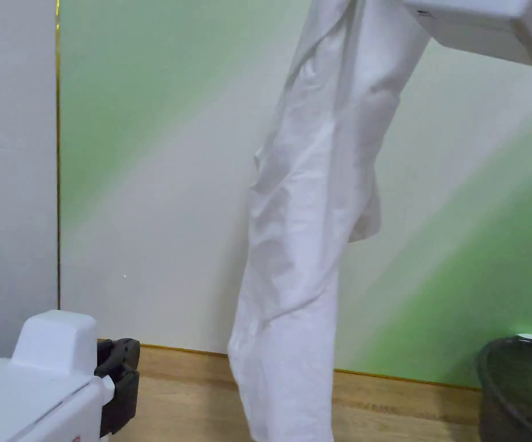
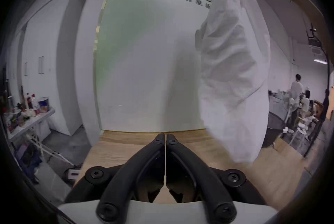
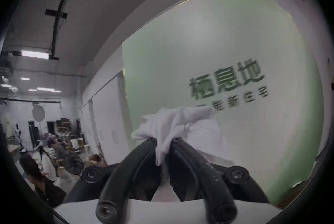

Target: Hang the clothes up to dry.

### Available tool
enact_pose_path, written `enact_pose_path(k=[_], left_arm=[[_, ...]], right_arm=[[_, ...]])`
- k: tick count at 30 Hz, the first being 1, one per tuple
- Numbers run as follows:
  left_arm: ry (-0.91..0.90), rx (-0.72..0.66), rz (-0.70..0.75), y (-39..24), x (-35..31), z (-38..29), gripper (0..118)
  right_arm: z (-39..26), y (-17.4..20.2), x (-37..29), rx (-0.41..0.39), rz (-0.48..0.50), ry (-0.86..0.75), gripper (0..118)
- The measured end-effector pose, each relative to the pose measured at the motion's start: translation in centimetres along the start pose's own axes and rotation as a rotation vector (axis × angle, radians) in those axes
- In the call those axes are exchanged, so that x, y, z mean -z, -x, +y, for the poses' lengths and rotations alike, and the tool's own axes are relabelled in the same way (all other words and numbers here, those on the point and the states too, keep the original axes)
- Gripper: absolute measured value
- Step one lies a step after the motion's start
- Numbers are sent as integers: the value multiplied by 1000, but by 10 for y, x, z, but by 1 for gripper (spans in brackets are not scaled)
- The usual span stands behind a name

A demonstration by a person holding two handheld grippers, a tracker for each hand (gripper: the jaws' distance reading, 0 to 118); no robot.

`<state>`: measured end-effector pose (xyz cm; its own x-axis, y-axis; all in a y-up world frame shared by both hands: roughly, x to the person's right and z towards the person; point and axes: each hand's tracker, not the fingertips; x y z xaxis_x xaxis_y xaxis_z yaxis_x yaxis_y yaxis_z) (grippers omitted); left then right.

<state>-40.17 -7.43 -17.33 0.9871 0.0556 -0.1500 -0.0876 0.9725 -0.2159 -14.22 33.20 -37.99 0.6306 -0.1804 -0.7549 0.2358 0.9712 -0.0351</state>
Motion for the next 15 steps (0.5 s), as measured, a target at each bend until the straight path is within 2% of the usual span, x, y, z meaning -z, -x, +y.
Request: enact_pose_path(k=[3,8,11,13,15], left_arm=[[-6,-7,108,19,-12,-3,0],[0,11,181,39,-20,-9,0],[20,13,178,39,-14,-16,0],[53,5,154,35,-6,-21,0],[74,34,147,28,1,-27,0]], right_arm=[[-32,15,20,83,67,35,10],[-106,17,44,166,124,126,10],[-161,11,52,171,107,171,10],[-200,-3,57,228,98,224,10],[-235,-21,59,267,46,281,10]])
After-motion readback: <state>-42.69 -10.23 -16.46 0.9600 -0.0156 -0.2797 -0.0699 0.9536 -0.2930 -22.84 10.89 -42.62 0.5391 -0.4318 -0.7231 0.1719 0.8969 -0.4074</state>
